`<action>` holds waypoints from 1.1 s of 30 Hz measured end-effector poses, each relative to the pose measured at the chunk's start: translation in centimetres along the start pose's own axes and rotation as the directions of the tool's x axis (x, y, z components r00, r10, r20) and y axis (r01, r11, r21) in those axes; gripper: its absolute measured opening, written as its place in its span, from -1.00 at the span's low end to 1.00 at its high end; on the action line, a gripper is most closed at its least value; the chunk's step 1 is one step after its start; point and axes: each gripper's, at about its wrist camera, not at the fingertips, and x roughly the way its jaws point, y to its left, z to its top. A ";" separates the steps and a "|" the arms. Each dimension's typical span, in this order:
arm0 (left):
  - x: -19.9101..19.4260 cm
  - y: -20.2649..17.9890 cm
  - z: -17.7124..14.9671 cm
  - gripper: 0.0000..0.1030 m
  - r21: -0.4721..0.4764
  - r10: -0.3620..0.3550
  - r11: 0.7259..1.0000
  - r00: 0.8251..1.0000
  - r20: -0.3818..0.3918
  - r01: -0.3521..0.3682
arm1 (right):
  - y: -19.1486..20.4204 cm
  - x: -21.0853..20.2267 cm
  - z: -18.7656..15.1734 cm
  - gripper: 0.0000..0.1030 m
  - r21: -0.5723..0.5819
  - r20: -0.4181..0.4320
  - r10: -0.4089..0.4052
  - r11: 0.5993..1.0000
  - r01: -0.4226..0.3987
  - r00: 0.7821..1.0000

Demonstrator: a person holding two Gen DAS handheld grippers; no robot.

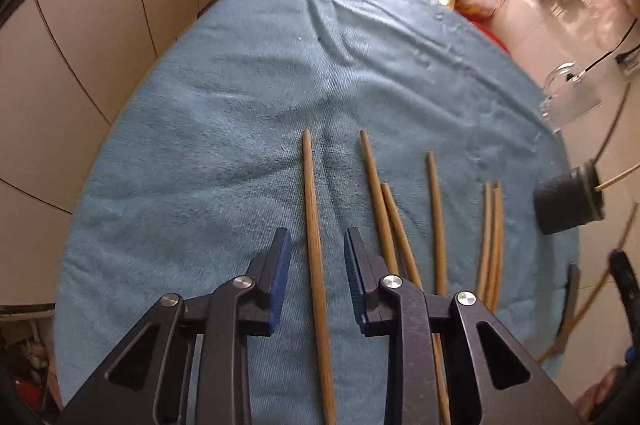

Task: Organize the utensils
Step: 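Lift and carry the left tool's chopstick to the holder while the right tool carries its own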

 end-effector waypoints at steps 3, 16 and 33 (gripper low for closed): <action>1.3 -1.1 0.1 -0.51 0.030 0.046 0.999 0.999 -0.027 -0.045 | -0.4 0.1 -0.1 -0.87 0.005 -0.008 0.012 1.000 -0.012 1.000; -1.4 -1.0 -1.2 -0.88 0.037 0.045 0.998 0.993 0.113 -0.049 | -1.1 -0.4 -0.3 -0.87 0.016 -0.002 0.035 0.999 -0.035 0.999; -11.6 -3.6 -3.9 -0.88 0.124 -0.088 0.991 0.941 0.326 0.050 | 0.2 -3.3 -0.7 -0.86 0.003 0.067 0.042 0.999 -0.042 0.997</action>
